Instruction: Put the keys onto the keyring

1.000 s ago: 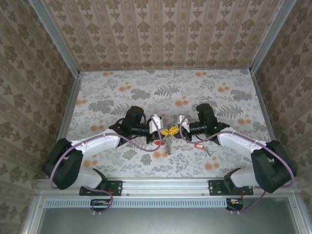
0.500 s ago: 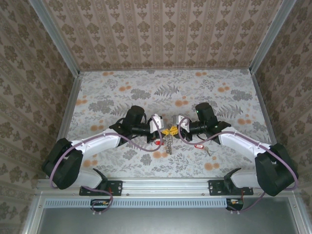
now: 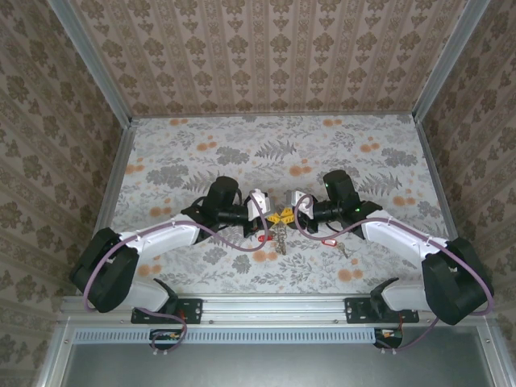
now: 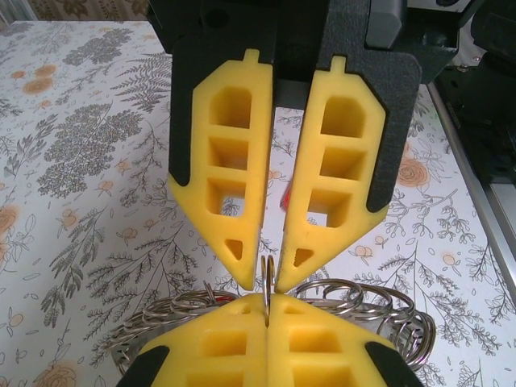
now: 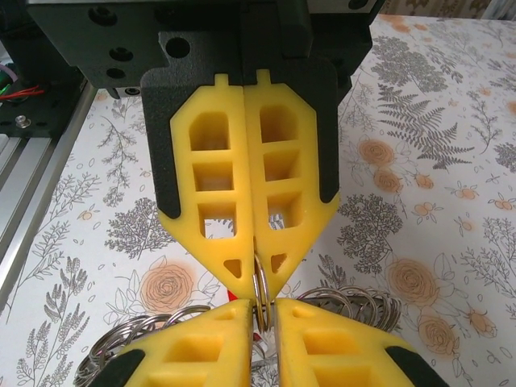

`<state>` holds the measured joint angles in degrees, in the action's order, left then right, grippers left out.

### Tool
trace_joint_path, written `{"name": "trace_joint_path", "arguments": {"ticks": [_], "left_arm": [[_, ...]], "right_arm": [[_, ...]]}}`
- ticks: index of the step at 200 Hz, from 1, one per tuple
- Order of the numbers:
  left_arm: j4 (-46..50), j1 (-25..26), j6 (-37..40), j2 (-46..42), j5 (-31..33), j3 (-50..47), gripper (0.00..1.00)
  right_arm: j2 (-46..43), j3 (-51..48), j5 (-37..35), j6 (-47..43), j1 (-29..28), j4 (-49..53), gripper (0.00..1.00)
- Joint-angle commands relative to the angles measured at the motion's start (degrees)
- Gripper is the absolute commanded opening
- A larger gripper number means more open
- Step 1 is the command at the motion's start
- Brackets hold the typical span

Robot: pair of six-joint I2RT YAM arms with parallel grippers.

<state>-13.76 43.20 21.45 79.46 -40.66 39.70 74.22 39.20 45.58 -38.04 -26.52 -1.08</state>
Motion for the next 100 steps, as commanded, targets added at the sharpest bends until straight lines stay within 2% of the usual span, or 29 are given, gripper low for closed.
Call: {"name": "trace_joint_path", "arguments": {"ticks": [1, 35, 47, 67, 100], "left_arm": [[-3.77, 0.31, -0.8, -0.55, -1.32, -0.42, 0.0], [-4.56, 0.31, -1.3, -0.97, -0.66, -0.77, 0.0], [-4.52, 0.31, -1.33, -1.03, -0.65, -0.84, 0.0], [-4.29, 0.28, -1.25, -0.82, -0.66, -0.77, 0.0], [-2.6, 0.31, -0.56, -0.07, -0.71, -0.04, 0.0]], "right_arm": [[-1.36, -0.97, -0.87, -1.41, -0.37, -0.18, 0.14], [-2.04, -1.08, -1.99, -1.87, 0.01, 0.72, 0.12], [-2.28, -1.07, -1.61, -1.93, 0.07, 0.56, 0.06], [-2.32, -0.72, -0.53, -1.42, 0.11, 0.22, 0.02], [-2.23, -0.19, 0.9, -0.91, 0.11, 0.08, 0.0]]}}
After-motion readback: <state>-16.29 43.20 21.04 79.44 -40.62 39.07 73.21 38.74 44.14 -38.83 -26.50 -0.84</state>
